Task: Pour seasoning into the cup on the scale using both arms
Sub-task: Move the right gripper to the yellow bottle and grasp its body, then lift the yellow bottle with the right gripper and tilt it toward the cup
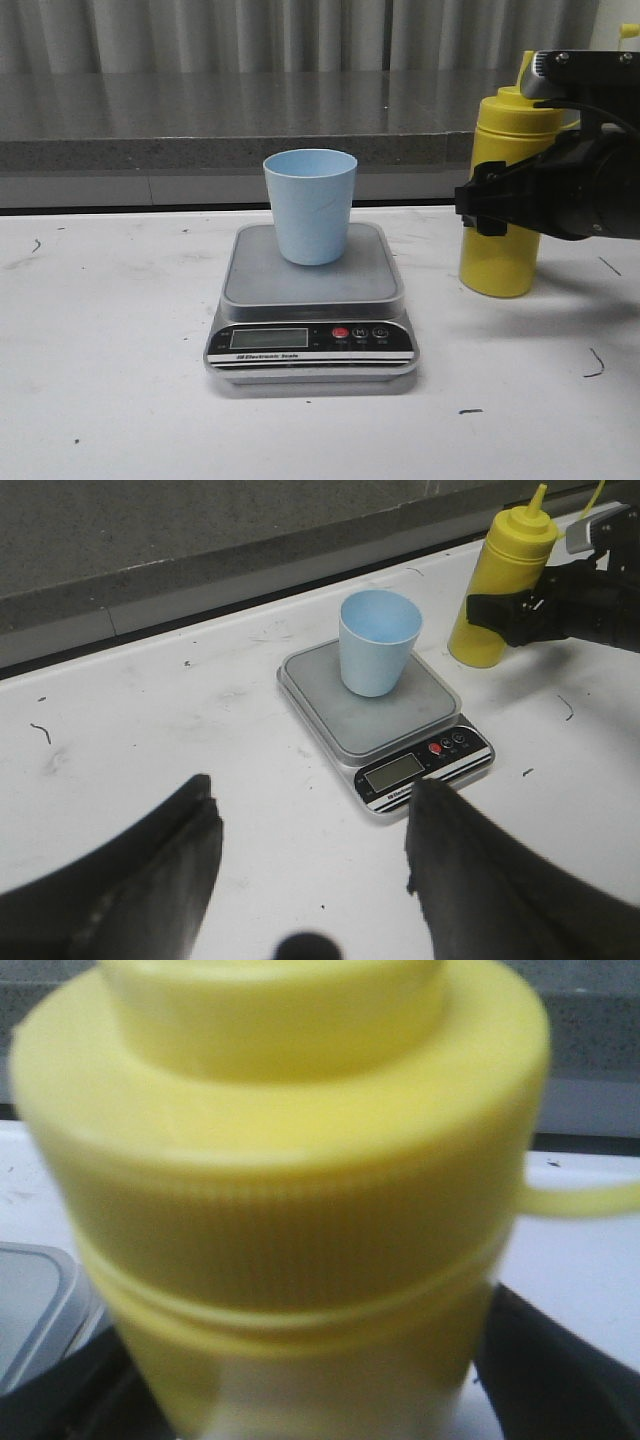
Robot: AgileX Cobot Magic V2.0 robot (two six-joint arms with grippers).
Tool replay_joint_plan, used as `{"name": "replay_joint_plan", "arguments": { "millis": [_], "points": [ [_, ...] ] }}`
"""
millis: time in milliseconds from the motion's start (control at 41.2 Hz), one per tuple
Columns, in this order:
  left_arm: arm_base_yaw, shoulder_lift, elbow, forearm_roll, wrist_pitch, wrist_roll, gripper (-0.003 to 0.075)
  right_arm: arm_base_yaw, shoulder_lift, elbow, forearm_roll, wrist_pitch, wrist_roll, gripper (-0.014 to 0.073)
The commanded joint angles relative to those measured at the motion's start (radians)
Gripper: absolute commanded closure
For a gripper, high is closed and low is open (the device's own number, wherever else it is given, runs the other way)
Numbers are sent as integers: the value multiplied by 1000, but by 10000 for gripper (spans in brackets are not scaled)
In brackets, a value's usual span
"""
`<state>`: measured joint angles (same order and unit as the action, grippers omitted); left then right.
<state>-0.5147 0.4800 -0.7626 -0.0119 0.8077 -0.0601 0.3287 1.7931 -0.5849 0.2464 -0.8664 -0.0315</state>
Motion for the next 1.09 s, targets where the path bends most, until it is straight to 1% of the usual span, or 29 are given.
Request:
{"name": "replay_joint_plan", "arguments": {
  "millis": [0,73,170,218,364,558,679,776,849,994,1067],
  "points": [
    [0,4,-23,-2,-77,-9,313,-6,-15,-44,2,-96,3,11],
    [0,4,-23,-2,-77,-9,313,-6,-11,-51,2,-99,3,80],
    [0,4,-23,-2,-77,-9,313,-6,-11,-51,1,-105,3,260],
    [0,4,-23,-2,-77,-9,313,-6,-12,-51,1,-103,3,306],
    [0,4,-23,-2,-77,-9,313,-6,-52,-51,1,-23,-4,314],
    [0,4,-23,-2,-77,-9,313,-6,-195,-64,-30,175,-71,314],
    [0,4,-23,-2,-77,-9,313,-6,-281,-119,-40,357,-164,314],
    [0,4,-23,-2,-77,-9,313,-6,-337,-194,-40,559,-257,314],
    [0,4,-23,-2,-77,-9,313,-6,-368,-275,-41,739,-340,320],
    [0,4,-23,-2,-77,-9,313,-6,-378,-446,-53,1043,-421,320],
    [0,4,-23,-2,-77,-9,313,-3,-376,-524,-82,1162,-433,320]
  ]
}}
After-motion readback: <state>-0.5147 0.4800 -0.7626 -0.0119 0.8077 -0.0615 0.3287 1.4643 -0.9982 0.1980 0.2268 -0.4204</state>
